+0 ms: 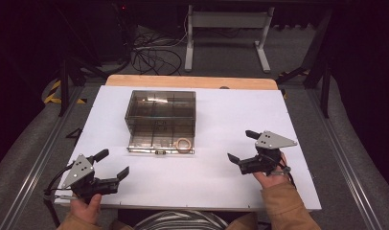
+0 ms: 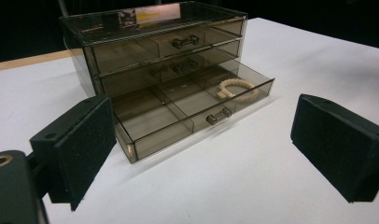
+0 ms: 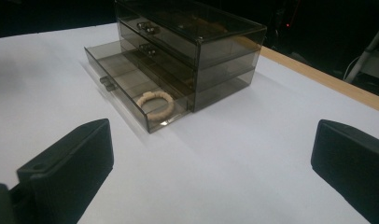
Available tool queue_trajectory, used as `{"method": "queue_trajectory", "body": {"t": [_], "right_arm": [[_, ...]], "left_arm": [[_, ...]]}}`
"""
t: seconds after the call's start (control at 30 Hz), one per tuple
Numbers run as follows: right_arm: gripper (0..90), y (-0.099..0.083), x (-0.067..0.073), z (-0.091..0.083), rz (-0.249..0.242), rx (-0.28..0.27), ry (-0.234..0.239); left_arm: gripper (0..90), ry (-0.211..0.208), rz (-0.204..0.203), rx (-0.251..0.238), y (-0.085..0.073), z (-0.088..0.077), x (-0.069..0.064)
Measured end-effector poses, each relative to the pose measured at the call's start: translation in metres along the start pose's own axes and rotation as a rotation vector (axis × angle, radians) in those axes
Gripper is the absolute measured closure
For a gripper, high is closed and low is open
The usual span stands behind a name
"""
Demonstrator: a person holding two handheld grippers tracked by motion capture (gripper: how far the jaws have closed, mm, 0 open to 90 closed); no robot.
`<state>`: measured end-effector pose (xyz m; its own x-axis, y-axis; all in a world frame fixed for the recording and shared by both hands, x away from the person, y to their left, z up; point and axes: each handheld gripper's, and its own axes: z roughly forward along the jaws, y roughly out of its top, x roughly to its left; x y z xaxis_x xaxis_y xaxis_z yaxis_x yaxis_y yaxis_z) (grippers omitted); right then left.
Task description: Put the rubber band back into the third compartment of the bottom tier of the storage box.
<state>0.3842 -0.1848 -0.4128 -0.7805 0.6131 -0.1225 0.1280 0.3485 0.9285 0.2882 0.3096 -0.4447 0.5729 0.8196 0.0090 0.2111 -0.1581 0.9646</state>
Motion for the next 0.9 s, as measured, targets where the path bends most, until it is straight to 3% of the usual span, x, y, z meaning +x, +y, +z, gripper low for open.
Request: {"method": "queue_trajectory", "body": {"t": [0.37,0.8,0.9], "right_arm": [[0.0,-0.027,-0.009,-0.011,0.037,0.024,-0.028],[0.0,-0.058,-0.01,-0.025,0.074,0.024,-0.047],[0.0,-0.065,-0.009,-0.028,0.093,0.048,-0.053]], "left_arm": [[6.5,0.004,0.0,-0.001,0.0,0.0,0.0],[6.5,-0.002,0.014,-0.001,-0.001,0.002,-0.001],[6.5,0.002,0.019,0.008,-0.001,0.002,-0.001]]}}
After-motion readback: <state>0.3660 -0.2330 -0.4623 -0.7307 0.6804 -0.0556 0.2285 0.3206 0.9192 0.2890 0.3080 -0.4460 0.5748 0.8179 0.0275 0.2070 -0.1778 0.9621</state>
